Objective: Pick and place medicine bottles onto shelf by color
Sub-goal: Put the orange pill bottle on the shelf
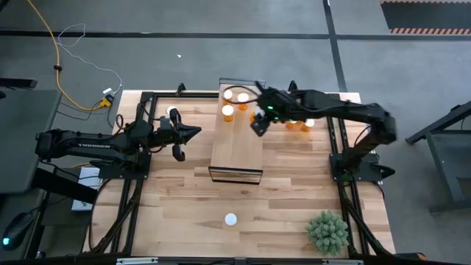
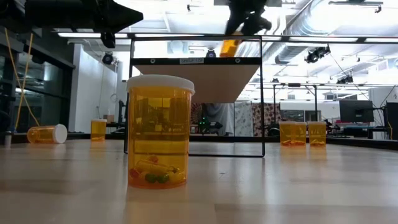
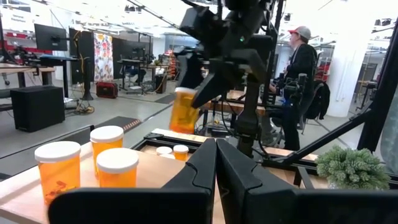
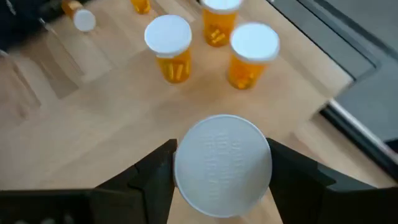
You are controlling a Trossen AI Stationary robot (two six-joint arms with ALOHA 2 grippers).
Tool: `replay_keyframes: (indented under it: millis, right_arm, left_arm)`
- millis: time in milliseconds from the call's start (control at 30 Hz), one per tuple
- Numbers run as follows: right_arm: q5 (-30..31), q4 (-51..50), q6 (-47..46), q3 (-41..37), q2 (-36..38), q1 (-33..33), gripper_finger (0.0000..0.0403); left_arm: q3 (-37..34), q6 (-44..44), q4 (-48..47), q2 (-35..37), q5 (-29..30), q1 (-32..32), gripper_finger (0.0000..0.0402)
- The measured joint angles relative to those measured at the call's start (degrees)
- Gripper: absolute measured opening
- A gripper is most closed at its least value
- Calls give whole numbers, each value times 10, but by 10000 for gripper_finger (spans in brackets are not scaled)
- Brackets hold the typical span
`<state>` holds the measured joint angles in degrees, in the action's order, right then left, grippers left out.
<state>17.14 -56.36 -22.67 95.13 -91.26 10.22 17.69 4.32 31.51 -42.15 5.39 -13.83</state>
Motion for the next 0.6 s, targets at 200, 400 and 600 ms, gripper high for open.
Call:
replay_keyframes:
  millis: [200, 400, 600]
  right_arm:
    - [0, -65, 44, 137, -115, 18, 211]
    - [-13, -101, 52, 208, -187, 32, 211]
    - [-17, -105, 51, 212, -210, 38, 211]
  left_arm:
    - [0, 0, 0, 0, 2, 0, 0]
    - [0, 0, 0, 0, 2, 0, 0]
    - [0, 0, 0, 0, 4, 0, 0]
